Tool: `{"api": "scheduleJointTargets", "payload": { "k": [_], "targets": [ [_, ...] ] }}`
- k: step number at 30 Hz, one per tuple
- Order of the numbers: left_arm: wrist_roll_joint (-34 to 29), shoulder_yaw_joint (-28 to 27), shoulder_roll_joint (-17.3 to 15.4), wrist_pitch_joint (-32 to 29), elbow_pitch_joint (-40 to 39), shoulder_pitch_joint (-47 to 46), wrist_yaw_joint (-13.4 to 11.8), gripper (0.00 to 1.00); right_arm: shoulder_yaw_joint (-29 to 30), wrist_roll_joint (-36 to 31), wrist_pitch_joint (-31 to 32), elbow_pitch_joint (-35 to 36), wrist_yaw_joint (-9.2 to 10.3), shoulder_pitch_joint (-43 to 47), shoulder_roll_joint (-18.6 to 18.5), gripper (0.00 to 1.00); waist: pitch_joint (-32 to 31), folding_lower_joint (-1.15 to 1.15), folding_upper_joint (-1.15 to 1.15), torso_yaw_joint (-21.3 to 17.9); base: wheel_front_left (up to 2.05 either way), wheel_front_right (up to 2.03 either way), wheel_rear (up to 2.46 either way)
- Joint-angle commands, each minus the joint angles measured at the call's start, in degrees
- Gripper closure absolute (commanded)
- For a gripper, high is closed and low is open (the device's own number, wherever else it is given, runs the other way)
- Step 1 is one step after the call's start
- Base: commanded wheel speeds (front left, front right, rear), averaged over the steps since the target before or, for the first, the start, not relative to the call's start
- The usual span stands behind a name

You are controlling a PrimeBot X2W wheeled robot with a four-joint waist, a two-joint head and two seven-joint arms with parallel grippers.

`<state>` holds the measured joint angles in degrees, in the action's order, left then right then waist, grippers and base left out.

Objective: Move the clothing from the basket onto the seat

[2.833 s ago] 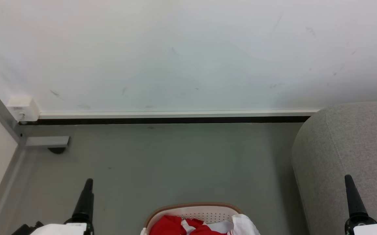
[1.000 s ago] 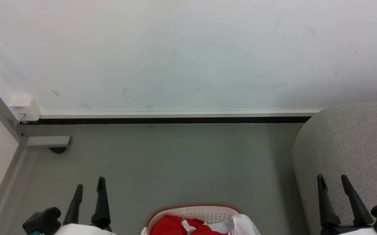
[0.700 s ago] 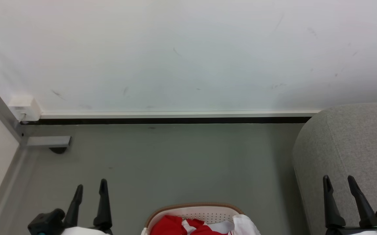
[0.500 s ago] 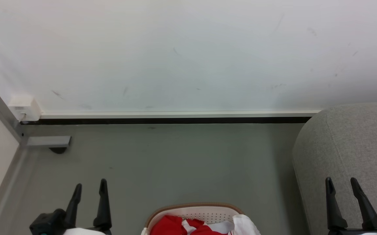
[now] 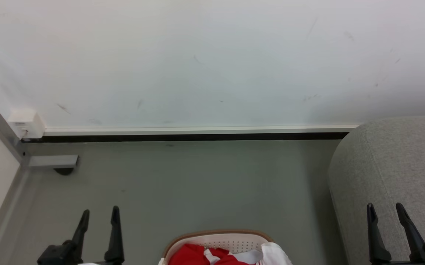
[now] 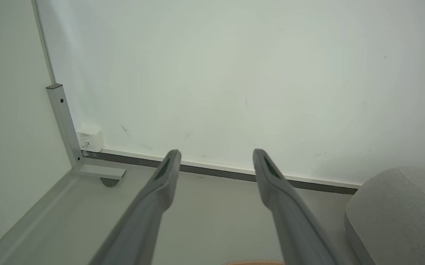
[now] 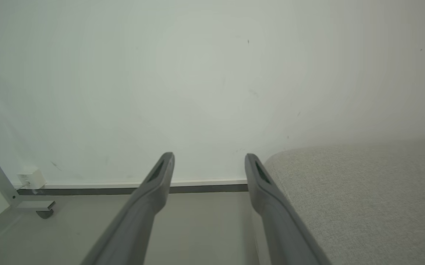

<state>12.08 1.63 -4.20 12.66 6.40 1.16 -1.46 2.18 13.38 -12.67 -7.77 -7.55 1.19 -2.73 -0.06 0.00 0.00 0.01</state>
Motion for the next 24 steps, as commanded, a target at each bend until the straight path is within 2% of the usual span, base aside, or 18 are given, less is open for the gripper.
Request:
{"api": "scheduleJointTargets", "payload": {
  "k": [1,24],
  "targets": [
    [-1.18,-0.37,-0.19,0.43,-0.12,0.36,0.14,0.0,0.12,-1.1,-0.43,0.01,0.1,0.14,-0.17,0.0,-0.01,0.0,0.0,-0.04,0.0,0.0,0.0],
    [-8.67,-1.77,0.86,2.53,2.04,1.37,1.43,0.0,-0.4,-4.97,-2.58,-0.87,0.12,0.34,-0.26,0.0,0.41,0.0,0.0,-0.96,0.0,0.0,0.0]
  ]
}}
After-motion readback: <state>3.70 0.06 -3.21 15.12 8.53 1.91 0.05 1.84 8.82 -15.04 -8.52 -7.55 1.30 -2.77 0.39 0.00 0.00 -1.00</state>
